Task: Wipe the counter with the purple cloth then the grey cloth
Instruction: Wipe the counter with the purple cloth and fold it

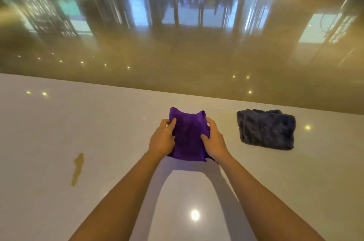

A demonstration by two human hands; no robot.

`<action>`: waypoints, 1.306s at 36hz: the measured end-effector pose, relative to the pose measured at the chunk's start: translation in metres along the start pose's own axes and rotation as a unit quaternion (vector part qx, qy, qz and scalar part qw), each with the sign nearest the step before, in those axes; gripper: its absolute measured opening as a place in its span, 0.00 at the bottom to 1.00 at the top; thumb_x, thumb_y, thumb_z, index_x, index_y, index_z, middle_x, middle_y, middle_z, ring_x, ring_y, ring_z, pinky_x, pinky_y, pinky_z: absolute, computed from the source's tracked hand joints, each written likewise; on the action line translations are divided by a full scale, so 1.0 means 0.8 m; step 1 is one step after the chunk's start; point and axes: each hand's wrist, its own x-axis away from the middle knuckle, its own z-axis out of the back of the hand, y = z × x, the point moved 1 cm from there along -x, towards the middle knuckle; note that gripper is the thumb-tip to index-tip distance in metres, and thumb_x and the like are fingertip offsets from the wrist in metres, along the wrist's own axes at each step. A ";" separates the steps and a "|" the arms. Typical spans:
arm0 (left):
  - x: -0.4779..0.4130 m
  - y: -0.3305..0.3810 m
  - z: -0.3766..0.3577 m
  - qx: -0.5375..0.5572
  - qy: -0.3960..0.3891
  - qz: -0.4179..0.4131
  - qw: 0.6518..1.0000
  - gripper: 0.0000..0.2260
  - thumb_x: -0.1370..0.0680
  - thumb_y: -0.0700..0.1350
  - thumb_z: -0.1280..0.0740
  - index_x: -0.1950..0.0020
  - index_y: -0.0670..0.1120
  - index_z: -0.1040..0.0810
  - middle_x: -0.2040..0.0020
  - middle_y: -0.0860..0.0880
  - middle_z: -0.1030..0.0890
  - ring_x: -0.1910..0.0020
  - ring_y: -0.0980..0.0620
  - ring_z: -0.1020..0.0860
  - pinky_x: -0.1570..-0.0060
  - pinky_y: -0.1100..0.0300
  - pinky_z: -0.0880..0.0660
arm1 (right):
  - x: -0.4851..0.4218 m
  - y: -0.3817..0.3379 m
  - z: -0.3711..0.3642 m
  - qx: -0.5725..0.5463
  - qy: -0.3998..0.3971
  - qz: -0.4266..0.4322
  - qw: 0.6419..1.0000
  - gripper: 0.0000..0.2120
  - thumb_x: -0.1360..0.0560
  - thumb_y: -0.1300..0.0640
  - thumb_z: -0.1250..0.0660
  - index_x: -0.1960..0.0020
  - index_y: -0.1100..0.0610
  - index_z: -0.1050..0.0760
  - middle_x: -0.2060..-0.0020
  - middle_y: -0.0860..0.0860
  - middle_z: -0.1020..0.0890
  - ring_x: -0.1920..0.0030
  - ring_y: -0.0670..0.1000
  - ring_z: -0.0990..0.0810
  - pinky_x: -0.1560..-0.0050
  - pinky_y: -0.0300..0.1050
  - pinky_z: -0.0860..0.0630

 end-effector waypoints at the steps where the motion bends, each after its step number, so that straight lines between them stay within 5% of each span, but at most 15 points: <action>1: 0.007 -0.008 0.005 -0.004 0.004 0.003 1.000 0.20 0.20 0.39 0.45 0.28 0.46 0.42 0.31 0.47 0.32 0.44 0.53 0.28 0.51 0.63 0.29 | 0.006 -0.006 -0.007 -0.006 -0.008 0.004 1.000 0.25 0.23 0.67 0.43 0.29 0.54 0.43 0.34 0.55 0.29 0.37 0.56 0.27 0.41 0.48 0.27; 10: 0.059 -0.087 0.061 -0.039 0.007 0.036 0.999 0.26 0.22 0.38 0.42 0.25 0.46 0.47 0.27 0.46 0.39 0.37 0.45 0.28 0.44 0.57 0.27 | 0.039 -0.051 -0.082 0.045 -0.057 0.045 0.996 0.32 0.24 0.70 0.45 0.26 0.50 0.49 0.28 0.51 0.36 0.31 0.54 0.32 0.40 0.40 0.34; 17: 0.066 -0.150 0.090 -0.051 -0.016 0.005 0.999 0.28 0.23 0.37 0.41 0.25 0.46 0.48 0.27 0.45 0.41 0.36 0.44 0.29 0.44 0.56 0.27 | 0.049 -0.071 -0.153 0.107 -0.016 0.052 0.993 0.27 0.24 0.70 0.47 0.28 0.52 0.39 0.31 0.54 0.30 0.34 0.56 0.30 0.37 0.48 0.30; 21: 0.064 -0.184 0.103 -0.046 -0.038 -0.016 0.998 0.27 0.23 0.38 0.41 0.25 0.46 0.48 0.27 0.46 0.39 0.36 0.45 0.29 0.43 0.57 0.27 | 0.052 -0.080 -0.190 0.168 -0.005 0.050 0.985 0.29 0.24 0.70 0.47 0.27 0.53 0.44 0.26 0.53 0.39 0.28 0.54 0.37 0.33 0.45 0.35; 27: 0.068 -0.226 0.114 -0.040 -0.062 -0.043 0.996 0.27 0.22 0.38 0.42 0.25 0.45 0.49 0.27 0.45 0.40 0.36 0.44 0.29 0.41 0.57 0.27 | 0.063 -0.093 -0.233 0.215 0.021 0.042 0.975 0.29 0.25 0.70 0.45 0.26 0.55 0.44 0.28 0.53 0.36 0.32 0.56 0.33 0.34 0.48 0.31; 31: 0.069 -0.237 0.114 0.012 -0.083 -0.027 0.996 0.23 0.21 0.38 0.43 0.27 0.45 0.44 0.29 0.44 0.35 0.38 0.44 0.28 0.48 0.60 0.29 | 0.068 -0.091 -0.248 0.224 0.037 0.013 0.974 0.29 0.25 0.70 0.45 0.26 0.55 0.44 0.27 0.53 0.37 0.31 0.56 0.33 0.33 0.49 0.31; 37: 0.067 -0.235 0.100 0.004 -0.095 -0.063 0.993 0.25 0.24 0.36 0.41 0.27 0.43 0.42 0.30 0.41 0.37 0.38 0.39 0.29 0.43 0.52 0.29 | 0.061 -0.076 -0.249 0.246 0.040 -0.004 0.968 0.30 0.27 0.71 0.44 0.27 0.56 0.44 0.27 0.54 0.37 0.30 0.56 0.35 0.33 0.45 0.34; 41: 0.071 -0.241 0.086 -0.007 -0.080 -0.084 0.993 0.17 0.19 0.46 0.47 0.31 0.44 0.40 0.36 0.42 0.29 0.48 0.47 0.27 0.51 0.55 0.28 | 0.056 -0.063 -0.254 0.270 0.020 -0.032 0.962 0.31 0.24 0.64 0.42 0.25 0.53 0.51 0.24 0.54 0.45 0.29 0.58 0.37 0.32 0.48 0.35; 47: 0.062 -0.265 0.069 -0.107 -0.120 -0.064 0.985 0.28 0.20 0.52 0.47 0.25 0.49 0.56 0.22 0.43 0.55 0.26 0.40 0.46 0.30 0.46 0.41 | 0.053 -0.041 -0.270 0.337 -0.036 -0.067 0.938 0.34 0.23 0.46 0.42 0.25 0.49 0.59 0.24 0.56 0.56 0.27 0.63 0.45 0.31 0.54 0.39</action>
